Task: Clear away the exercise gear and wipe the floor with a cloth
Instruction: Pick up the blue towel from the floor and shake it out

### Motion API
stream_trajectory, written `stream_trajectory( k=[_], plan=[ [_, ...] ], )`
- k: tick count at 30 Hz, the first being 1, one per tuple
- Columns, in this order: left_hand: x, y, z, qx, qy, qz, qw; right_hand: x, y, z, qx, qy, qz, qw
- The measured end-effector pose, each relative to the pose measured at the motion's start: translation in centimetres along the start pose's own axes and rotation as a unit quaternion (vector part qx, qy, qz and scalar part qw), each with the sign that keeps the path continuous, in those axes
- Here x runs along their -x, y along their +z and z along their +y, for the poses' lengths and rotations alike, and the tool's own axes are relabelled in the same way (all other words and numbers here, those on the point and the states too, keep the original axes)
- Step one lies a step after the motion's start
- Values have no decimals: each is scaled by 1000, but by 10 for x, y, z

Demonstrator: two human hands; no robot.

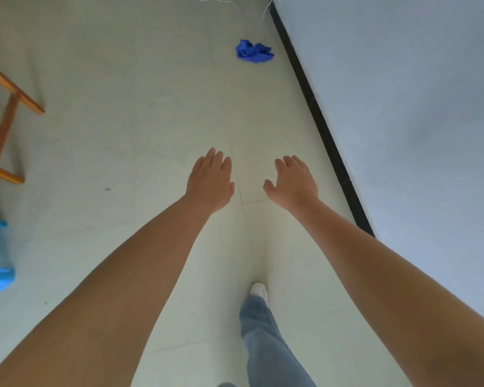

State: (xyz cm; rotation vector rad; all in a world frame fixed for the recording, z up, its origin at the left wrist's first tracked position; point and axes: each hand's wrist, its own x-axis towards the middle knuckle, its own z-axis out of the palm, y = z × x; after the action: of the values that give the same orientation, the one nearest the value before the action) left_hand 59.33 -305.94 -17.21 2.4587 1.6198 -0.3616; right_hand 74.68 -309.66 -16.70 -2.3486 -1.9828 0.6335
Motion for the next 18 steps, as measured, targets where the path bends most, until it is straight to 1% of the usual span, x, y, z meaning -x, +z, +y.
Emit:
stream_trajectory(
  k=[6, 10, 13, 18],
  plan=[
    [-141, -44, -83, 38, -22, -3, 999, -177, -40, -65, 24, -26, -24, 999],
    [-238, -57, -161, 52, -44, -27, 997, -293, -47, -118, 23, -26, -51, 998],
    [-314, -71, -225, 55, -50, -39, 996, -383, -56, -157, 8, -7, -49, 999],
    [-426, -108, -320, 24, -42, -59, 997, -513, -76, -209, -20, 16, -46, 999]
  ],
)
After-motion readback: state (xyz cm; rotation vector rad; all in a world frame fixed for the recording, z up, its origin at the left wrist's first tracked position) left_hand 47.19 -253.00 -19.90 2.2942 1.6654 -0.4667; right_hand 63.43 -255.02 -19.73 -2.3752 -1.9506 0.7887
